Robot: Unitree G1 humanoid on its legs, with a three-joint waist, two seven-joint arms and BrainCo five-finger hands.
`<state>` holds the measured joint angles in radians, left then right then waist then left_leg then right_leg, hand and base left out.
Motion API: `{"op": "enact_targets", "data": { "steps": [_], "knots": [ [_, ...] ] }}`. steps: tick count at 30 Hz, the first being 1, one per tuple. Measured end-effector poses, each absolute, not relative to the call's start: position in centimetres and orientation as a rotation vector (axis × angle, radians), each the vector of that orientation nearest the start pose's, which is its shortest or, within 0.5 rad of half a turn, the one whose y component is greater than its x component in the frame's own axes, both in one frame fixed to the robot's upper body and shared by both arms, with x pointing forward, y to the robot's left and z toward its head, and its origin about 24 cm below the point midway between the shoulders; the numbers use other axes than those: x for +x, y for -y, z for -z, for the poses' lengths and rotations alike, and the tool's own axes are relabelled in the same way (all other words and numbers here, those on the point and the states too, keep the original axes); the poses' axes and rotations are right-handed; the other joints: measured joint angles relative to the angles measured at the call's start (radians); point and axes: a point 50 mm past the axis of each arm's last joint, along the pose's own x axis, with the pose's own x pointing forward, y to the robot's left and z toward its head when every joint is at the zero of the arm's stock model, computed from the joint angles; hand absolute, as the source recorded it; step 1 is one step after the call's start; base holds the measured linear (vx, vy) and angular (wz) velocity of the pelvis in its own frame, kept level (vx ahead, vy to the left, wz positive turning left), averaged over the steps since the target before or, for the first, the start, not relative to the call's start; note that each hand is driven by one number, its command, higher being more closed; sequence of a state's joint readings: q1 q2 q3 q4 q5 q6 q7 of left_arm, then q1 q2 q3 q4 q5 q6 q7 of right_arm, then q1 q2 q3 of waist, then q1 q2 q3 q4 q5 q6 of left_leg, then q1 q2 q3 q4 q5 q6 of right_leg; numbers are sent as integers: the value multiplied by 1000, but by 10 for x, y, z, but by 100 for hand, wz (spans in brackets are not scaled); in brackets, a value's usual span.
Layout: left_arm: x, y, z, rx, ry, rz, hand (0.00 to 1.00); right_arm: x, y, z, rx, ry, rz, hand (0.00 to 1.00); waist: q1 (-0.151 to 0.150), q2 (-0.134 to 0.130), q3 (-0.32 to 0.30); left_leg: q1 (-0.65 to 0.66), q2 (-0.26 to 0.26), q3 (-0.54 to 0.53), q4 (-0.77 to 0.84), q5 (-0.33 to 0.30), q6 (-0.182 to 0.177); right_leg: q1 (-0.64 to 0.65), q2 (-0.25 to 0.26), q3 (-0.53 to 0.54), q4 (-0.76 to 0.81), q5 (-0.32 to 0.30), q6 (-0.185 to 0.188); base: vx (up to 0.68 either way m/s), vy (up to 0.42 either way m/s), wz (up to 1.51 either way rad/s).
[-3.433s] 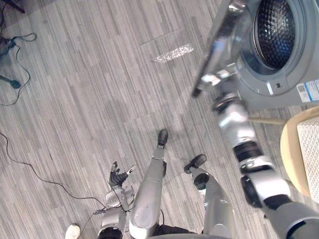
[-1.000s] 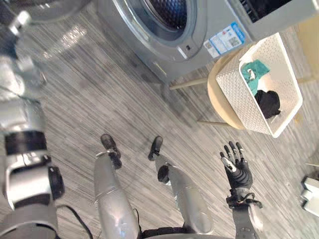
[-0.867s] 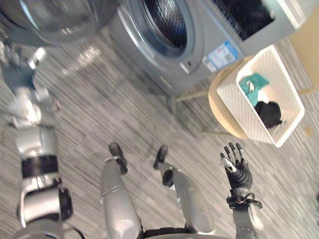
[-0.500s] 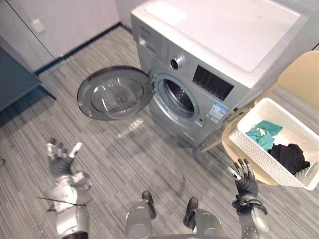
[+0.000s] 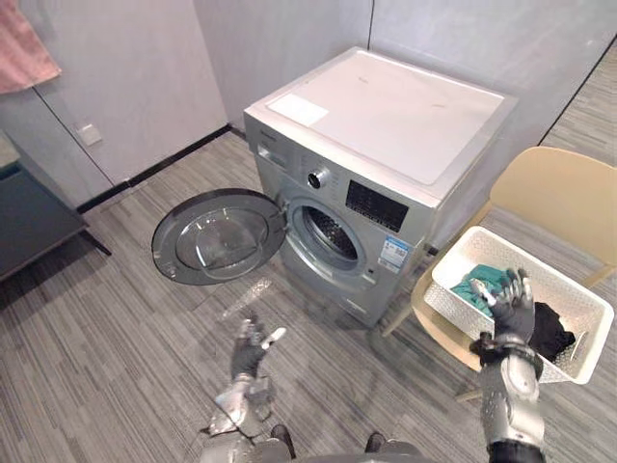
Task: Pick up the laundry basket with both hands and put the clothes into the washing machine.
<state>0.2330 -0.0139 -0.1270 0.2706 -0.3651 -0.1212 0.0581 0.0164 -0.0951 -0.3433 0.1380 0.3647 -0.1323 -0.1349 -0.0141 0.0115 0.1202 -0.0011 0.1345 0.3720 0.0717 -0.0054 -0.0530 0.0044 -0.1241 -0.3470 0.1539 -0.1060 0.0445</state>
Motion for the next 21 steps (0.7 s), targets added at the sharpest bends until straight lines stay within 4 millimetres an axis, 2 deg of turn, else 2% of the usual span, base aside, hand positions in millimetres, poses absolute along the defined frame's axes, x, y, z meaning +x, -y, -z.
{"op": "enact_targets", "data": {
  "steps": [1, 4, 6, 7, 8, 9, 10, 11, 12, 13, 14, 15, 16, 17, 18, 19, 21],
  "knots": [
    [183, -128, 58, -371, -396, -71, 0, 231, 263, -30, 267, 61, 524, 0, 0, -1, -1, 1, 5, 0, 3, 1, -1, 0, 1, 3, 3, -1, 0, -32, -28, -4],
    [189, -126, 55, -383, -384, -62, 0, 232, 263, -31, 270, 71, 543, 0, -1, -2, -1, -23, 26, -3, 82, -8, 3, 2, 2, 9, 31, -24, -3, -42, -74, 1],
    [189, -132, 55, -391, -383, -97, 0, 230, 261, -28, 281, 60, 553, 0, 1, 2, 3, -70, 71, -17, 247, -54, 33, 11, 13, 23, 50, -63, -15, -82, -81, -6],
    [186, -143, 58, -388, -388, -145, 0, 228, 258, -25, 291, 50, 549, 0, 5, 6, 5, -128, 117, -21, 424, -67, 69, 20, 31, 47, 67, -77, -33, -81, -97, -47],
    [178, -152, 62, -400, -403, -202, 0, 227, 254, -23, 291, 39, 533, 0, 11, 19, 10, -184, 167, -56, 589, -53, 160, 34, 59, 77, 82, -89, -51, -53, -109, -80],
    [171, -160, 65, -406, -418, -255, 0, 224, 252, -21, 290, 29, 523, 0, 23, 26, 14, -217, 188, -100, 682, -19, 220, 36, 78, 114, 97, -96, -64, -24, -109, -109],
    [163, -166, 69, -406, -435, -297, 0, 222, 250, -20, 285, 24, 518, 0, 35, 37, 16, -246, 193, -155, 742, 32, 227, 35, 100, 152, 102, -102, -78, 2, -74, -123],
    [151, -174, 73, -404, -457, -345, 0, 219, 248, -20, 287, 25, 513, 0, 33, 43, 17, -268, 181, -233, 775, 101, 178, 34, 125, 205, 80, -106, -92, 12, -64, -111],
    [144, -177, 76, -407, -473, -376, 0, 218, 246, -19, 293, 23, 517, 0, 32, 53, 15, -280, 170, -271, 770, 140, 152, 39, 142, 235, 32, -104, -95, 91, -111, -119],
    [138, -184, 76, -421, -469, -435, 0, 220, 242, -21, 314, 33, 514, 0, 37, 73, 5, -326, 186, -315, 793, 212, 136, 21, 176, 251, 96, -116, -129, 212, -142, -112],
    [136, -200, 67, -390, -420, -470, 0, 219, 235, -21, 344, 44, 515, 0, 46, 1, 25, -357, 99, -322, 845, 119, 56, 27, 134, 321, 125, -163, -131, 292, -168, -93],
    [136, -195, 72, -413, -440, -474, 0, 219, 239, -23, 330, 51, 518, 0, 42, 25, 51, -356, 95, -355, 833, 26, 24, 35, 162, 314, 137, -155, -134, 242, -112, -58],
    [135, -191, 73, -430, -452, -484, 0, 219, 239, -22, 320, 38, 509, 0, 39, 40, 57, -348, 44, -367, 736, -78, 18, 36, 173, 349, 134, -157, -153, 146, -52, -34],
    [132, -191, 74, -425, -458, -486, 0, 220, 237, -23, 319, 37, 496, 0, 43, 39, 55, -341, 1, -357, 621, -106, 8, 36, 167, 360, 130, -162, -159, 147, -28, -66],
    [131, -192, 69, -413, -438, -487, 0, 222, 230, -24, 320, 41, 463, 0, 59, 38, 48, -312, -47, -347, 375, -98, -2, 33, 168, 378, 128, -173, -139, 275, 11, -66],
    [133, -193, 64, -411, -414, -486, 0, 224, 224, -24, 325, 37, 440, 0, 60, 45, 38, -307, -56, -340, 290, -95, 4, 50, 177, 393, 132, -194, -108, 313, 21, -63],
    [132, -194, 61, -401, -404, -494, 0, 220, 216, -26, 331, 42, 418, 0, 66, 36, 4, -291, -66, -320, 258, -73, 10, 65, 168, 421, 142, -227, -80, 407, 108, -48]
  ]
}}
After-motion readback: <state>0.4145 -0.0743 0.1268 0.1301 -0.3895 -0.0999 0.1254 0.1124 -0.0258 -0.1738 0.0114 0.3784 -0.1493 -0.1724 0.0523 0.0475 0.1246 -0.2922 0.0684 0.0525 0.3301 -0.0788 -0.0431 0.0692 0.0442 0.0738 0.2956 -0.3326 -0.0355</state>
